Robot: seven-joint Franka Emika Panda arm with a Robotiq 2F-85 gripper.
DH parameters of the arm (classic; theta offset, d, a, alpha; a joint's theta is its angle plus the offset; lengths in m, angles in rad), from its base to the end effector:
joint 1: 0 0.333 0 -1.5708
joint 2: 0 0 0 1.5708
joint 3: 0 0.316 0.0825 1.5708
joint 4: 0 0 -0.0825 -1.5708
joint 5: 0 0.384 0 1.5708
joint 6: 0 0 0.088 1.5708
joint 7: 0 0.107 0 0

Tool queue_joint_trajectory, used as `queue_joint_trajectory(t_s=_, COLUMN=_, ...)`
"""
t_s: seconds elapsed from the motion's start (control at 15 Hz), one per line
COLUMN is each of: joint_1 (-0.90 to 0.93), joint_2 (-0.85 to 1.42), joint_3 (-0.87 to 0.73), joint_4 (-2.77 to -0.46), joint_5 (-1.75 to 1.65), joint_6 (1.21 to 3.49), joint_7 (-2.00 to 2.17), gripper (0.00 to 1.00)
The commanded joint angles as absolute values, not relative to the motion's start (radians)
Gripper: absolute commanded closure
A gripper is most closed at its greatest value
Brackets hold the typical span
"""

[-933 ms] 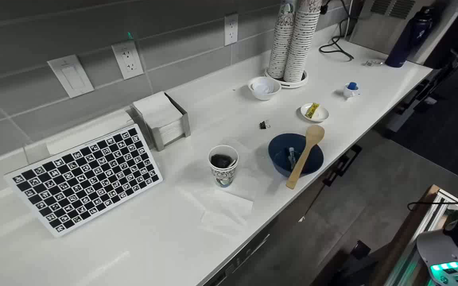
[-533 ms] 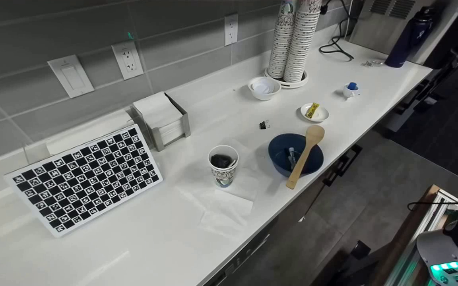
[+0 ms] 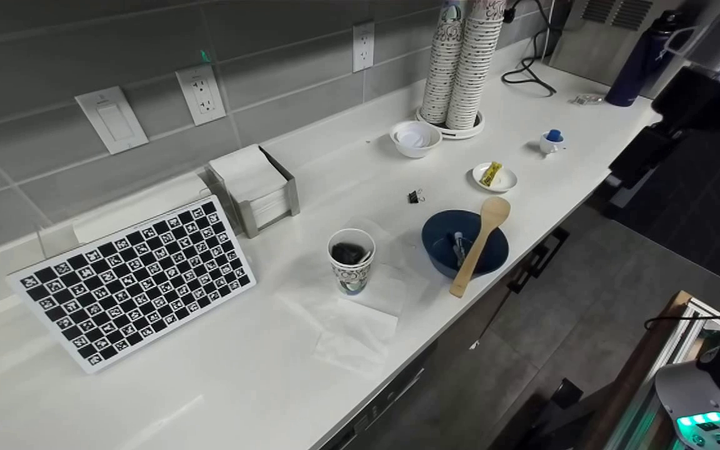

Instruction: Take the wooden spoon off of the blue bowl

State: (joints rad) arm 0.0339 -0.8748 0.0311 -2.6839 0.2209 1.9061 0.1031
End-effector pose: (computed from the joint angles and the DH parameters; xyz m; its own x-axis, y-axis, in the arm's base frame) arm 0.2999 0.0358 0.4917 0.9906 -0.1174 0.0705 -0.1014 -0.9750 -0.1979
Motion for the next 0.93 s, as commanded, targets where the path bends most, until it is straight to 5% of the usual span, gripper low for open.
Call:
queue_joint_trajectory(t_s=0.0, joint_1=0.019, joint_2=-0.664, joint_3=0.148, joint_4=-2.578, joint_5=0.254, joint_6=1.953, joint_7=0.303, gripper=0.0)
queue_joint_trajectory(t_s=0.53, joint_1=0.05, joint_2=-0.534, joint_3=0.166, joint_4=-2.528, joint_5=0.236, joint_6=1.962, joint_7=0.348, gripper=0.0)
queue_joint_trajectory(t_s=0.87, joint_1=0.014, joint_2=-0.344, joint_3=0.26, joint_4=-2.437, joint_5=0.246, joint_6=1.993, joint_7=0.72, gripper=0.0)
